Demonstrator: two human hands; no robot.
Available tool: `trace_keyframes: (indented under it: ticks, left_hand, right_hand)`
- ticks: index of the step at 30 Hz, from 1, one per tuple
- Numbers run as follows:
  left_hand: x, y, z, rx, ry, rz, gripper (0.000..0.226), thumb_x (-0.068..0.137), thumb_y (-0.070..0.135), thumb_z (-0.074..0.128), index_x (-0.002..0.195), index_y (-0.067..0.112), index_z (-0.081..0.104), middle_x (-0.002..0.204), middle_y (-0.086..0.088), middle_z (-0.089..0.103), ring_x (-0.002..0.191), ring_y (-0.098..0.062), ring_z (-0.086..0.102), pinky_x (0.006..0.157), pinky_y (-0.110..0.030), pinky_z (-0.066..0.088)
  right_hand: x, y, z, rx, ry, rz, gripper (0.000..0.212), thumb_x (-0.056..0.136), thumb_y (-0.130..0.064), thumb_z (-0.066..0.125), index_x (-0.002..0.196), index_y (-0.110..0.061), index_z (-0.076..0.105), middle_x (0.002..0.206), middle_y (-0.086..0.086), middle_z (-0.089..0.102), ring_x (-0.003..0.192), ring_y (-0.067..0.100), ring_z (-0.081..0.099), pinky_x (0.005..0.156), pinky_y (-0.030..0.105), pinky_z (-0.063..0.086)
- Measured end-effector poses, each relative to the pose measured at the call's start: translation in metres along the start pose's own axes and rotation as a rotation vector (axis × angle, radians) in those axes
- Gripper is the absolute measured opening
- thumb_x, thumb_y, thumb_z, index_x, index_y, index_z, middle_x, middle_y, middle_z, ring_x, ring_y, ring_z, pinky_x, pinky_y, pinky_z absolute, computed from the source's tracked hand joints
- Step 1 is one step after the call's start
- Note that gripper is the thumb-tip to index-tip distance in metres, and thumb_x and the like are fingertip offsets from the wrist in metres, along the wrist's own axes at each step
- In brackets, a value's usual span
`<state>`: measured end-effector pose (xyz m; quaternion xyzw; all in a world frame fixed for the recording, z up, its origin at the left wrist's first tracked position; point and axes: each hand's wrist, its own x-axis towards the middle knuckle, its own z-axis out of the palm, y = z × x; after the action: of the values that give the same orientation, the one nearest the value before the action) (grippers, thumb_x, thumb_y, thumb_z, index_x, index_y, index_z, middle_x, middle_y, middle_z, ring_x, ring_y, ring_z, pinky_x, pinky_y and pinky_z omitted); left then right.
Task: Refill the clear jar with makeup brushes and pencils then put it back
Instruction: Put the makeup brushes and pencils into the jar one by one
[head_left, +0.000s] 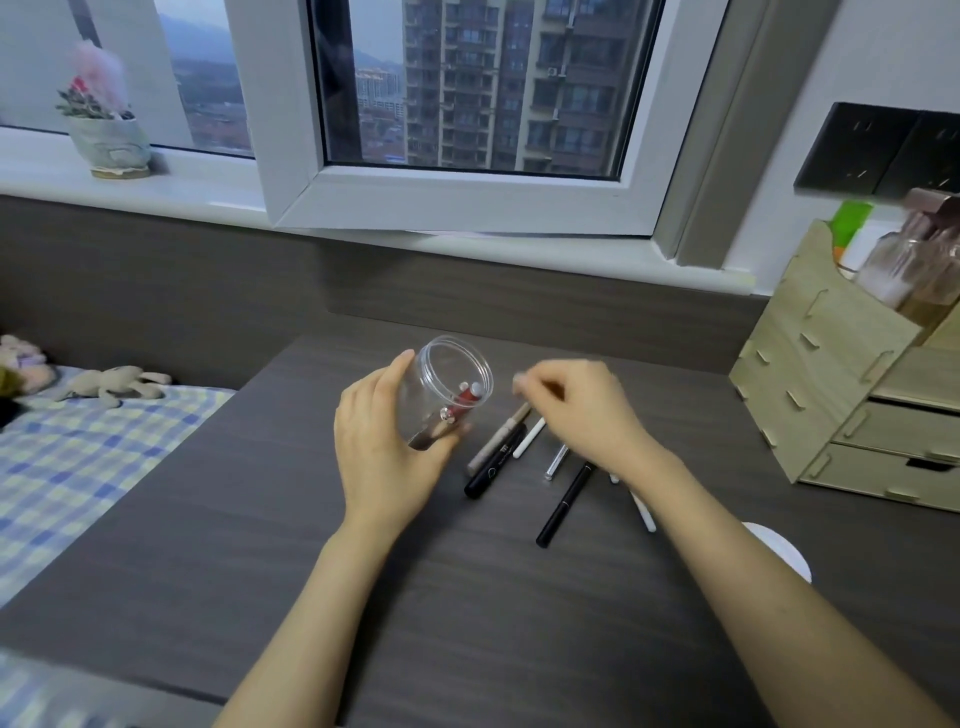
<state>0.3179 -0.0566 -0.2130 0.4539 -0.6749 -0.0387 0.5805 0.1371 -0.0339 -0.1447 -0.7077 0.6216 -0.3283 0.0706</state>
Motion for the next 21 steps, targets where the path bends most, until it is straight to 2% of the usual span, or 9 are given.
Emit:
trace_keyframes:
  ticks: [2,3,5,8,11,13,16,19,21]
  left_hand:
    - [0.000,0.000,-0.001,-0.007,0.006,-0.032,0.080,0.058,0.033,0.085,0.128,0.017,0.048,0.118,-0.005,0.061,0.109,-0.023,0.050,0.094,-0.038,0.041]
    - [0.000,0.000,-0.002,-0.008,0.010,-0.038,0.081,0.058,0.032,0.086,0.128,0.016,0.049,0.118,-0.005,0.061,0.109,-0.024,0.051,0.094,-0.039,0.042]
    - [0.000,0.000,-0.002,-0.007,0.013,-0.029,0.081,0.058,0.030,0.086,0.128,0.015,0.048,0.118,-0.005,0.060,0.109,-0.025,0.051,0.094,-0.038,0.042]
    - [-0.001,0.001,-0.001,0.006,0.014,-0.019,0.081,0.058,0.027,0.087,0.128,0.016,0.047,0.118,-0.005,0.060,0.109,-0.023,0.050,0.093,-0.038,0.042]
    - [-0.001,0.002,-0.001,-0.001,0.011,-0.015,0.081,0.059,0.029,0.086,0.128,0.018,0.045,0.119,-0.004,0.060,0.109,-0.020,0.048,0.093,-0.038,0.042]
    - [-0.001,0.003,-0.001,-0.011,0.006,-0.014,0.079,0.060,0.034,0.083,0.128,0.018,0.046,0.119,-0.004,0.060,0.110,-0.019,0.048,0.093,-0.037,0.041]
    - [-0.001,0.003,-0.002,-0.017,0.002,-0.012,0.078,0.060,0.036,0.079,0.127,0.018,0.045,0.119,-0.004,0.060,0.110,-0.020,0.049,0.094,-0.035,0.040]
    - [-0.001,0.002,-0.001,-0.018,-0.003,-0.010,0.078,0.059,0.032,0.081,0.127,0.018,0.045,0.118,-0.005,0.060,0.109,-0.023,0.050,0.093,-0.039,0.042]
    - [-0.001,0.002,-0.001,-0.022,-0.005,-0.017,0.078,0.060,0.035,0.080,0.127,0.018,0.045,0.119,-0.005,0.060,0.109,-0.024,0.051,0.093,-0.041,0.043]
  right_hand:
    - [-0.006,0.015,0.019,-0.299,-0.168,-0.106,0.019,0.088,-0.018,0.052,0.092,-0.014,0.070,0.093,0.006,0.070,0.092,0.028,0.061,0.080,0.037,0.048]
    - [-0.009,0.020,0.028,-0.387,-0.238,-0.195,0.018,0.085,-0.011,0.053,0.094,-0.013,0.068,0.096,0.007,0.069,0.094,0.030,0.059,0.081,0.041,0.048]
    - [-0.012,0.027,0.043,-0.505,-0.299,-0.352,0.020,0.069,0.000,0.060,0.085,-0.011,0.067,0.083,0.007,0.067,0.083,0.032,0.060,0.069,0.042,0.053]
    - [-0.010,0.032,0.053,-0.670,-0.290,-0.472,0.027,0.049,-0.001,0.070,0.070,-0.015,0.063,0.068,0.001,0.061,0.065,0.025,0.059,0.055,0.028,0.047]
    - [-0.008,0.029,0.055,-0.774,-0.287,-0.574,0.015,0.059,-0.004,0.056,0.068,-0.016,0.061,0.068,0.001,0.061,0.065,0.024,0.058,0.056,0.029,0.047]
    - [-0.006,0.031,0.055,-0.799,-0.252,-0.645,0.021,0.067,-0.007,0.041,0.070,-0.015,0.060,0.069,0.001,0.062,0.065,0.024,0.059,0.056,0.029,0.047]
    - [-0.009,0.032,0.049,-0.757,-0.200,-0.618,0.027,0.071,-0.008,0.038,0.081,-0.014,0.062,0.073,0.001,0.066,0.069,0.022,0.064,0.062,0.028,0.050]
    - [-0.014,0.029,0.029,-0.572,-0.154,-0.425,0.031,0.078,-0.002,0.046,0.103,-0.014,0.059,0.088,0.003,0.068,0.086,0.025,0.063,0.084,0.034,0.047]
    - [-0.022,0.028,0.007,-0.396,-0.029,-0.241,0.026,0.084,-0.010,0.053,0.109,-0.017,0.058,0.096,0.006,0.067,0.091,0.030,0.061,0.077,0.037,0.045]
